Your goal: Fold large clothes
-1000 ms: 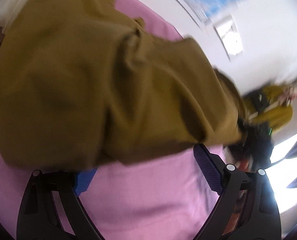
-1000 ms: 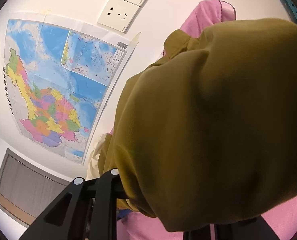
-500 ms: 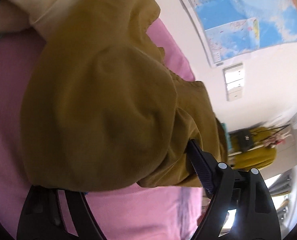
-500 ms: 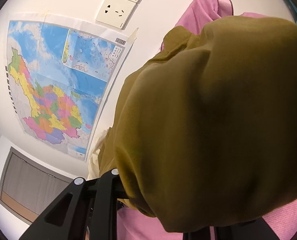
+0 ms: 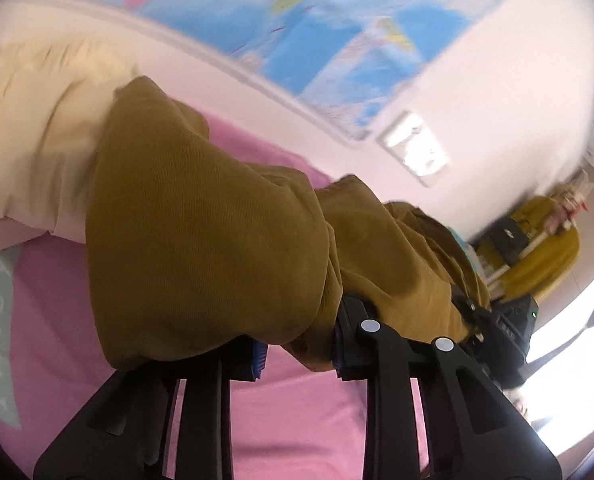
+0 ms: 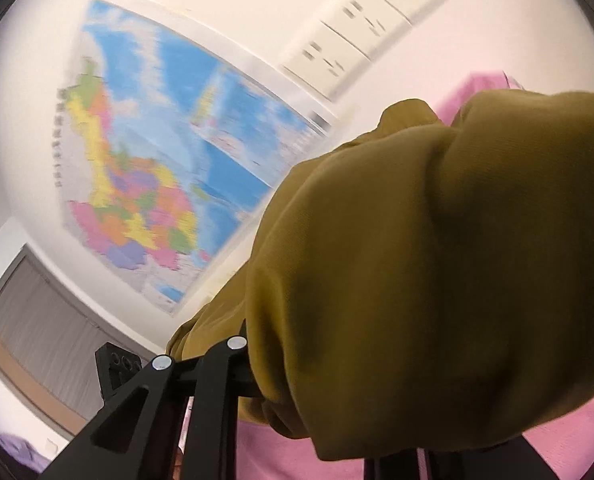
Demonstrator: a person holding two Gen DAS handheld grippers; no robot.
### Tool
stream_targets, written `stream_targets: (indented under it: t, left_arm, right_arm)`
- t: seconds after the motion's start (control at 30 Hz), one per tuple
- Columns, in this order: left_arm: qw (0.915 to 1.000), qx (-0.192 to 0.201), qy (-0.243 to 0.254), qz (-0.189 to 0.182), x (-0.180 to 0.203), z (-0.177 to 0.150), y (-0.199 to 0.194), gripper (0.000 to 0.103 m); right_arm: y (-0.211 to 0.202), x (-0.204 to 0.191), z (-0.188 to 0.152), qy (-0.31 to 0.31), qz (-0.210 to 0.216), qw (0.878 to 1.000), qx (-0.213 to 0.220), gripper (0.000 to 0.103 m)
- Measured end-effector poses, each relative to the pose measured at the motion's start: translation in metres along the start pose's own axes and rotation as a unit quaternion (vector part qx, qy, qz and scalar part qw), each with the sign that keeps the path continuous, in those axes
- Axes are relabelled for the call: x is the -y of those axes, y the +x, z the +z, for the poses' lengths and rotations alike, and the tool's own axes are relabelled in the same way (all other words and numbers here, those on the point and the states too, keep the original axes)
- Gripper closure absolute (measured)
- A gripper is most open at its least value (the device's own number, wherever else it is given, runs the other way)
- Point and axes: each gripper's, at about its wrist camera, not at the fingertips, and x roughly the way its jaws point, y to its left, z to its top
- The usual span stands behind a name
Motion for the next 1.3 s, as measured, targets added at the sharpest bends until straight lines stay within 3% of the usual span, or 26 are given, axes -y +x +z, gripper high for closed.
stream_targets:
  t: [0.1, 0.23, 0.37, 0.43, 0.5, 0.57, 0.67, 0.87, 1.13, 1.3]
  left_arm:
    - [0.9992, -0.025, 0.03, -0.008, 0.006, -0.023, -0.01, 0.078]
    - [0.9941, -0.108, 0.009, 0.003, -0.02, -0.061, 0.011, 0.077]
    - [0.9907, -0.134, -0.003, 0.026, -0.034, -0.08, 0.02, 0.067]
    - [0.99, -0.135, -0.004, 0.041, -0.035, -0.081, 0.02, 0.062]
    - [0.9897, -0.133, 0.008, 0.052, -0.031, -0.08, 0.018, 0.056]
    - [0.9887, -0.132, 0.017, 0.07, -0.031, -0.08, 0.016, 0.048]
    - [0.988, -0.125, 0.022, 0.089, -0.032, -0.081, 0.012, 0.037]
    - [0.9861, -0.118, 0.037, 0.111, -0.022, -0.083, 0.018, 0.034]
    - [0.9864, -0.11, 0.051, 0.111, -0.013, -0.085, 0.026, 0.02]
    - [0.9919, -0.106, 0.009, 0.07, -0.027, -0.078, 0.018, 0.019]
  right_arm:
    - [-0.018, 0.0, -0.012, -0.013, -0.005, 1.0, -0.018, 0.084]
    - [-0.019, 0.025, -0.042, 0.01, -0.055, 0.995, -0.081, 0.082]
    - [-0.019, 0.047, -0.066, 0.039, -0.073, 0.992, -0.099, 0.075]
    - [-0.02, 0.044, -0.067, 0.033, -0.08, 0.992, -0.096, 0.066]
    - [-0.021, 0.045, -0.068, 0.037, -0.089, 0.991, -0.094, 0.042]
    - [-0.016, 0.044, -0.069, 0.04, -0.09, 0.991, -0.096, 0.039]
    - [-0.017, 0.05, -0.072, 0.041, -0.102, 0.989, -0.097, 0.026]
    - [-0.023, 0.062, -0.076, 0.058, -0.099, 0.989, -0.096, 0.023]
    - [-0.023, 0.057, -0.074, 0.051, -0.092, 0.99, -0.09, 0.022]
    - [-0.007, 0.045, -0.07, 0.033, -0.096, 0.99, -0.093, 0.023]
